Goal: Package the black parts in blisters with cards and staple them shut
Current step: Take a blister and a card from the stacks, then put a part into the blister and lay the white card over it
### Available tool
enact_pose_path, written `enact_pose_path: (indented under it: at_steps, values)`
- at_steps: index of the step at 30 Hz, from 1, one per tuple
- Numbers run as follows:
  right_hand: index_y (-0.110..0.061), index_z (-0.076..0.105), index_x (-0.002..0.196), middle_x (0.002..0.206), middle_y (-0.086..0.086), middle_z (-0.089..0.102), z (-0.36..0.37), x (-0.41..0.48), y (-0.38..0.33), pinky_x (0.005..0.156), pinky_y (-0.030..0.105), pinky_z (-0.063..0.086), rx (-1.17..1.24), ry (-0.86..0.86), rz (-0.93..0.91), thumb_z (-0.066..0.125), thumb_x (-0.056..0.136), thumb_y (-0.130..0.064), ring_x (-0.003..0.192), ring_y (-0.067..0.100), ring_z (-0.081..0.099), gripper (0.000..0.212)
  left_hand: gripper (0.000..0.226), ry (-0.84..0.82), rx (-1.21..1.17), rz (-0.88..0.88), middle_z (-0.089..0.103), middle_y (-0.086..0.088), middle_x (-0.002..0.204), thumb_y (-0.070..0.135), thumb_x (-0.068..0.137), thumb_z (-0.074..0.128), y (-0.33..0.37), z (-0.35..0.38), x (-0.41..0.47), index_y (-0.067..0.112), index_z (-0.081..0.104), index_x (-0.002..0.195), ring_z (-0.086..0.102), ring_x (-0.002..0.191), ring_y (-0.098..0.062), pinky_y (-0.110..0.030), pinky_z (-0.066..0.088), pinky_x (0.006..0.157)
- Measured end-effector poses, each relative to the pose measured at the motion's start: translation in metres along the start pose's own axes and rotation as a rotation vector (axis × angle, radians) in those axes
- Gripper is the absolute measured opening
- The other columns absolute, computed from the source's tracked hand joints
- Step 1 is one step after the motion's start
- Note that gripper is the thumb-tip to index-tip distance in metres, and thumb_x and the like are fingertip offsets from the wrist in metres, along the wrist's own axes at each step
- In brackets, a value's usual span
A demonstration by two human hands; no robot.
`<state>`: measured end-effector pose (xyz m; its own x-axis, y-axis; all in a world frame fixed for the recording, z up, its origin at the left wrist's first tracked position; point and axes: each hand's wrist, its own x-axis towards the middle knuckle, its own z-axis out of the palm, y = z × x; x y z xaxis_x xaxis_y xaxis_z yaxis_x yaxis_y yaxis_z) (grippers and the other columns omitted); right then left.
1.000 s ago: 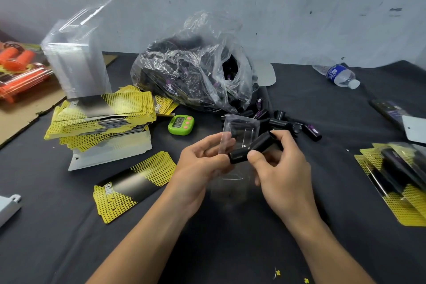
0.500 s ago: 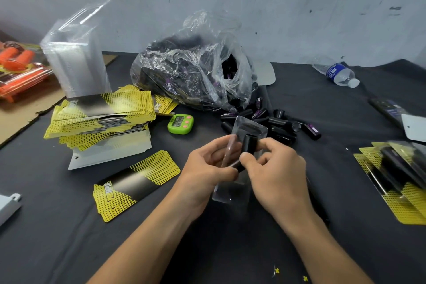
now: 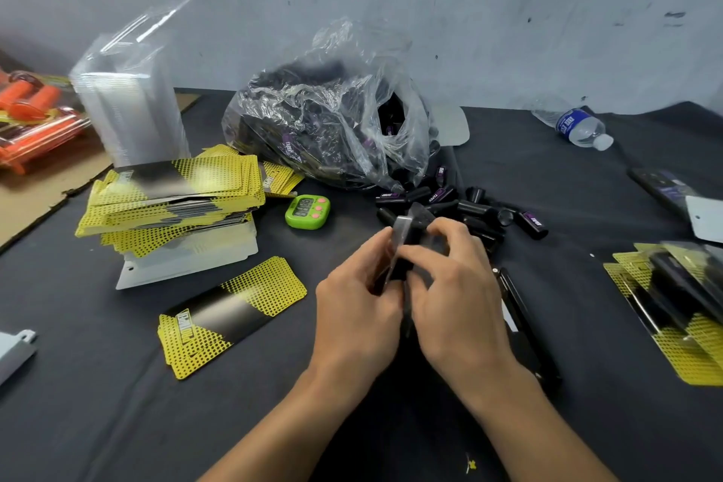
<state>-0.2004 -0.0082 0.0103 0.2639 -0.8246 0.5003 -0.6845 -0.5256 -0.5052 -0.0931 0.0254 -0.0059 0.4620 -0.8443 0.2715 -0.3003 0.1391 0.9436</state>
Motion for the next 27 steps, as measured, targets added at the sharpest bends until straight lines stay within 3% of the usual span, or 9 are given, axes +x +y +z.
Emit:
enact_pose_path:
  at_steps: [2,5,8,11,14,17,21,24,27]
  values:
    - [-0.023,0.079,0.114,0.117,-0.013,0.069,0.002,-0.003,-0.004,0.092,0.02,0.047,0.146,0.001,0.021,0.064,0.091,-0.01,0.108,0.012,0.064,0.031,0.063,0.099,0.128,0.075,0.071,0.03,0.119,0.001,0.086,0.071,0.002,0.001,-0.004,0.034,0.063,0.139,0.061,0.109,0.018,0.0,0.041,0.091]
    - [-0.021,0.078,0.114,0.112,-0.017,0.076,0.0,-0.002,-0.002,0.1,0.027,0.051,0.717,-0.146,0.304,0.051,0.083,-0.019,0.11,0.003,0.069,0.042,0.069,0.135,0.289,0.146,0.071,0.015,0.129,0.006,0.087,0.073,0.004,-0.001,-0.007,0.035,0.056,0.147,0.06,0.116,0.003,0.005,0.034,0.09]
    - [-0.013,0.075,0.105,0.105,0.008,0.079,-0.002,0.002,0.005,0.096,0.039,0.056,1.107,-0.141,0.517,0.063,0.089,-0.013,0.104,0.025,0.073,0.02,0.082,-0.087,0.322,0.223,0.061,0.019,0.142,0.016,0.084,0.076,0.01,-0.002,-0.015,0.041,0.041,0.154,0.053,0.126,0.007,0.004,0.031,0.096]
    - [-0.007,0.069,0.1,0.091,0.012,0.076,-0.006,0.006,0.013,0.079,0.03,0.061,1.286,-0.075,0.727,0.066,0.092,0.006,0.084,0.021,0.073,0.016,0.089,-0.235,0.143,0.247,0.053,0.026,0.149,0.01,0.082,0.07,0.013,0.002,-0.018,0.04,0.035,0.158,0.046,0.136,0.012,-0.008,0.036,0.109]
    - [-0.008,0.071,0.102,0.085,0.004,0.076,-0.012,0.009,0.02,0.077,0.028,0.06,1.294,-0.08,0.749,0.059,0.092,0.014,0.078,0.014,0.072,0.027,0.084,-0.098,-0.131,0.135,0.063,0.027,0.136,-0.007,0.087,0.066,0.012,-0.001,-0.011,0.042,0.042,0.151,0.06,0.125,0.004,-0.015,0.049,0.101]
    - [-0.008,0.072,0.103,0.087,0.004,0.078,-0.016,0.011,0.021,0.08,0.031,0.06,1.264,-0.1,0.691,0.059,0.092,0.016,0.081,0.014,0.073,0.03,0.075,0.073,-0.096,0.033,0.066,0.024,0.132,0.01,0.08,0.082,0.004,-0.012,0.005,0.044,0.052,0.14,0.061,0.119,0.01,-0.015,0.052,0.095]
    - [-0.008,0.074,0.108,0.101,0.012,0.079,-0.02,0.007,0.018,0.08,0.027,0.059,1.092,-0.209,0.555,0.064,0.088,0.016,0.092,0.017,0.073,0.032,0.048,-0.287,-0.508,-0.338,0.077,0.001,0.114,0.018,0.074,0.078,-0.003,-0.02,0.024,0.018,0.071,0.122,0.069,0.105,-0.011,-0.031,0.054,0.093]
    - [-0.015,0.076,0.102,0.094,0.004,0.08,-0.023,0.005,0.014,0.075,0.023,0.057,0.883,-0.224,0.376,0.074,0.082,0.013,0.09,0.015,0.075,0.035,0.036,-0.384,-0.633,-0.36,0.072,-0.014,0.111,0.009,0.077,0.073,-0.005,-0.022,0.026,0.009,0.075,0.113,0.065,0.105,-0.027,-0.037,0.05,0.093]
    - [-0.019,0.077,0.101,0.096,0.002,0.08,-0.029,0.004,0.013,0.084,0.027,0.06,0.912,-0.232,0.29,0.085,0.069,0.0,0.094,0.017,0.076,0.038,0.032,-0.511,-0.801,-0.38,0.072,-0.012,0.105,0.011,0.072,0.082,-0.005,-0.03,0.03,0.015,0.078,0.103,0.065,0.101,-0.028,-0.037,0.05,0.091]
